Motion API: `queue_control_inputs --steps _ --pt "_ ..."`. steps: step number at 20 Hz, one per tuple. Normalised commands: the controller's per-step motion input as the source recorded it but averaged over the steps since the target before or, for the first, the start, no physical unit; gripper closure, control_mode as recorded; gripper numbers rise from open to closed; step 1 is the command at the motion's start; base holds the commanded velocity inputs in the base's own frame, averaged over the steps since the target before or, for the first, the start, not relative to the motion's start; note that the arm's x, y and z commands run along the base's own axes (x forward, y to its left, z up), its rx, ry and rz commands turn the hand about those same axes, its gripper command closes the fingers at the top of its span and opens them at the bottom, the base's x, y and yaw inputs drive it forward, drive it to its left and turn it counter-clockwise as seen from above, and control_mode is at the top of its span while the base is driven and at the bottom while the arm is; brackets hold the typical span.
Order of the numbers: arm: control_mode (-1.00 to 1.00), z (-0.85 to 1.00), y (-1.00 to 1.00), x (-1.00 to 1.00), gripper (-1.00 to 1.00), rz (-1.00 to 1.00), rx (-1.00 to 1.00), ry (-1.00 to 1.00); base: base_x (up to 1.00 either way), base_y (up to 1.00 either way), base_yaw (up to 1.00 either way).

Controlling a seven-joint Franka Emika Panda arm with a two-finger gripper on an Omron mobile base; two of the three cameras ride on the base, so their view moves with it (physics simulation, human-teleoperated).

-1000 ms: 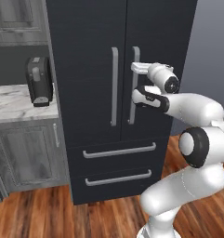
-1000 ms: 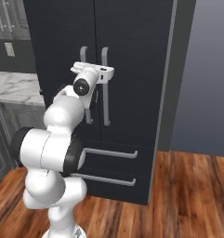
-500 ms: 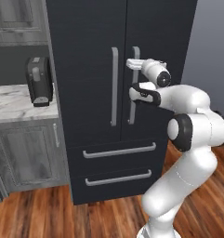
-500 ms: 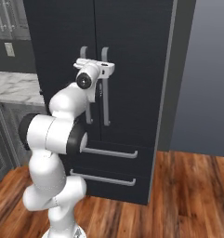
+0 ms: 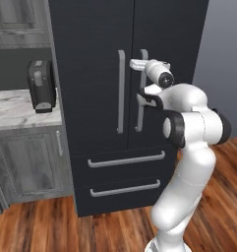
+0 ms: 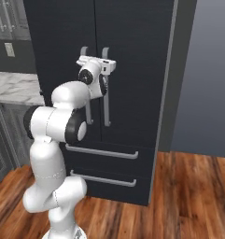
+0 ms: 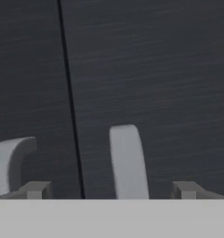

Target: Retrieve the fish from the fridge and place it on the saucepan with marinade on the stove.

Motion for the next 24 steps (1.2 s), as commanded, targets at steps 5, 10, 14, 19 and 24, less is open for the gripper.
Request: queue_control_inputs --steps 5,10,14,19,24 --pt "-1.0 0.0 -0.29 0.31 -1.0 0.0 0.0 -0.04 0.0 0.0 0.0" --pt "-1.0 0.0 -0.19 0.32 -1.0 0.0 0.0 -0.01 0.0 0.0 0.0" --pt "-1.0 0.0 -0.07 0.3 -1.0 0.0 0.0 0.0 0.0 0.0 0.0" --pt "-1.0 0.0 0.0 0.39 -1.0 0.0 0.0 0.0 0.0 0.0 0.0" --pt "-1.0 0.0 0.0 0.28 -1.0 0.0 0.0 0.0 0.0 0.0 0.0"
